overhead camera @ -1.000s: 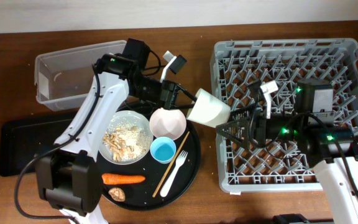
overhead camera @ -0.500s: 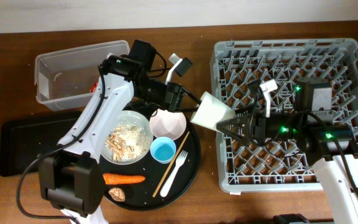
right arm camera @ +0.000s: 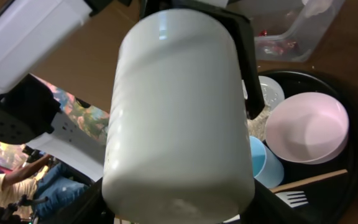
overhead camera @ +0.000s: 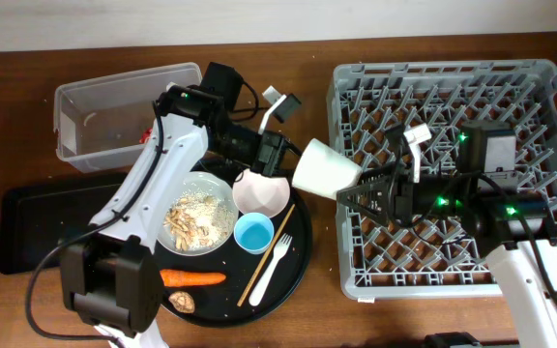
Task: Sort waste into correct bins and load items into the dishwasher rack
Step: 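Hand the white cup from the left gripper to the right gripper, then place the white cup upside down in the rack's right side with right gripper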
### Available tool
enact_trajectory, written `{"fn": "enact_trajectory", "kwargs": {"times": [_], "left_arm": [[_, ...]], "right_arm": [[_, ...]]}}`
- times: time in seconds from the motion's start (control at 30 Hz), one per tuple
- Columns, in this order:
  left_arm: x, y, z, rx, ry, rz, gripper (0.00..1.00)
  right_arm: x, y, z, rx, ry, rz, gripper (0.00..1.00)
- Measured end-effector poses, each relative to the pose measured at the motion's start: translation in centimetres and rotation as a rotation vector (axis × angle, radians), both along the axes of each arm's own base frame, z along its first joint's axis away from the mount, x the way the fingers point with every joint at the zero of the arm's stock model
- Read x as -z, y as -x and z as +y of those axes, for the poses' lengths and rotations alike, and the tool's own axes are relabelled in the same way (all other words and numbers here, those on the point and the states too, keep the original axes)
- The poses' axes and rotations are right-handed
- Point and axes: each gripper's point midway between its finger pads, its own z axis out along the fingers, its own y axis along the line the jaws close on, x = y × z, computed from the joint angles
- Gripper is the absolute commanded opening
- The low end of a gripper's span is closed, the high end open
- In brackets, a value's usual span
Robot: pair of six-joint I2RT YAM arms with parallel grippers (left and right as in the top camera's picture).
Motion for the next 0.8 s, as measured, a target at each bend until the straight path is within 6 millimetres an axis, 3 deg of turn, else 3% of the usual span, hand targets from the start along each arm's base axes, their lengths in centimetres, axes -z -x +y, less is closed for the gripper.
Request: {"fn": "enact_trajectory", "kwargs": {"times": [0.3, 0.57, 0.8], "left_arm": [[3.1, -1.2, 2.1, -0.06, -0.189, -0.028, 0.3], [3.8, -1.7, 2.9, -0.082, -0.238, -0.034, 0.29], [6.1, -1.3, 4.6, -0.093, -0.408, -0.019, 0.24]], "right_arm": [[1.2, -1.1, -0.7, 0.068, 0.073, 0.005, 0.51], [2.1, -1.9, -1.2, 0.117, 0.127, 0.004, 0.51], [5.3, -2.8, -3.5, 0.255, 0.304, 0.074, 0.5]]}}
